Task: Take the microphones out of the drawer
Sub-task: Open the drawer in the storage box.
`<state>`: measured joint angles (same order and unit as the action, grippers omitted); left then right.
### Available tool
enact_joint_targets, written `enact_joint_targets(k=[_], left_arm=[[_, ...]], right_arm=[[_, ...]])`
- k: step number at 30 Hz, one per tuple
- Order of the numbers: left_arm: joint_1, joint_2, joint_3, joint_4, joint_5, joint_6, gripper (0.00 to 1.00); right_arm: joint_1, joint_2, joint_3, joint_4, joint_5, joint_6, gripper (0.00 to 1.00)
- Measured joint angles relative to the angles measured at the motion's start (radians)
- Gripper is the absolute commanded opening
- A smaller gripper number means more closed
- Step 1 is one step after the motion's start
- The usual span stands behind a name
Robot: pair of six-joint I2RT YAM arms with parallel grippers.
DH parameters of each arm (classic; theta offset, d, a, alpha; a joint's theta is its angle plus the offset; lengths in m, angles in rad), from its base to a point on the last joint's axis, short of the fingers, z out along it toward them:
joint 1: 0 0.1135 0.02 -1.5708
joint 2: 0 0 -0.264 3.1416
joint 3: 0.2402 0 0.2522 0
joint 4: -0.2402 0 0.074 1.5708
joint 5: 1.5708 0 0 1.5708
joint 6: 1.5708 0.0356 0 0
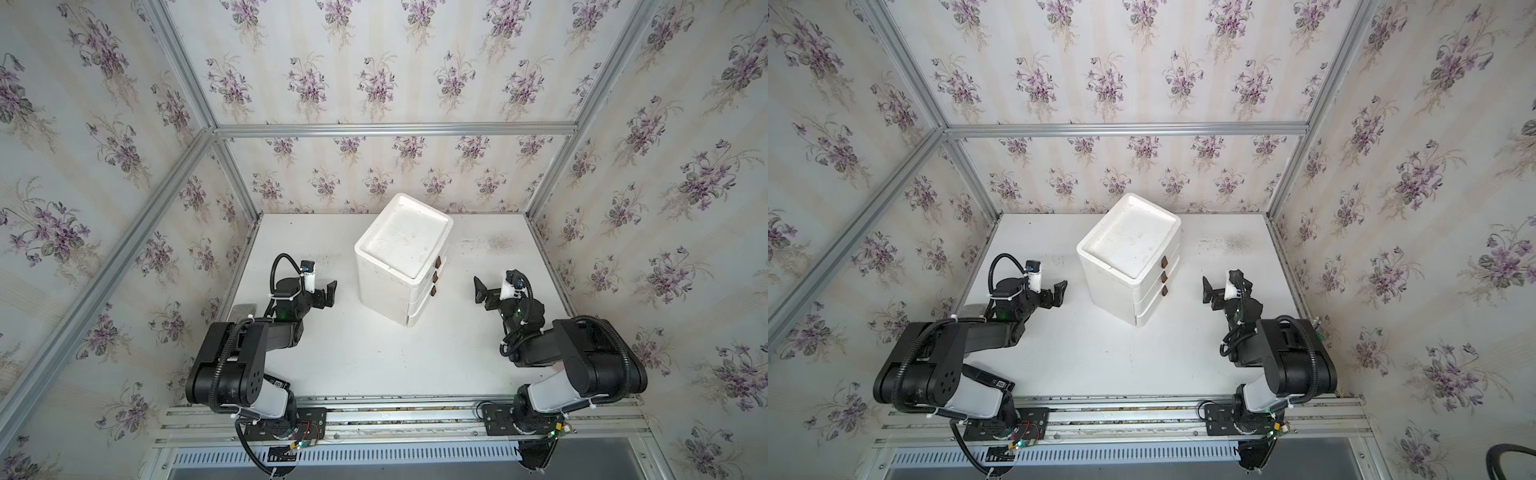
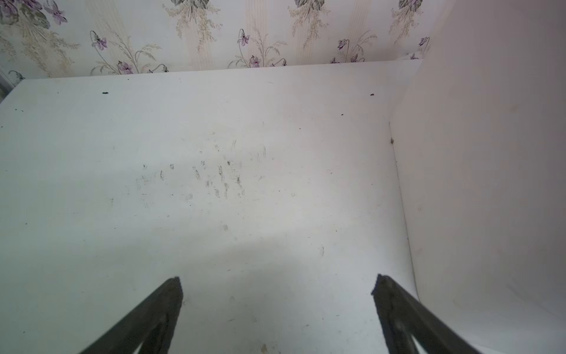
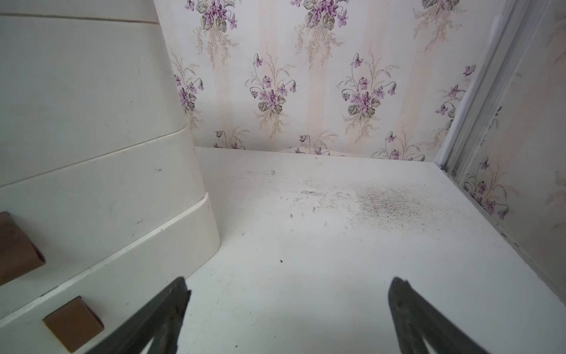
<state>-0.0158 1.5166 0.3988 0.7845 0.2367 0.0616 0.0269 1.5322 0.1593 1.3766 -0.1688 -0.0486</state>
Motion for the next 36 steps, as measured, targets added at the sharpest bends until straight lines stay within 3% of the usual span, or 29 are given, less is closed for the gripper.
enact_joint_targets(k=[32,36], left_arm=[[-0.008,-0.001,0.002,-0.003,-0.005,0.0,0.99],[-0.01,-0.042,0.058,-0.093,-0.048,-0.002,0.99]], right_arm=[[0.0,0.0,-0.001,-0.005,0.0,0.0,1.0],[0.0,0.0,-0.001,-0.005,0.0,0.0,1.0]])
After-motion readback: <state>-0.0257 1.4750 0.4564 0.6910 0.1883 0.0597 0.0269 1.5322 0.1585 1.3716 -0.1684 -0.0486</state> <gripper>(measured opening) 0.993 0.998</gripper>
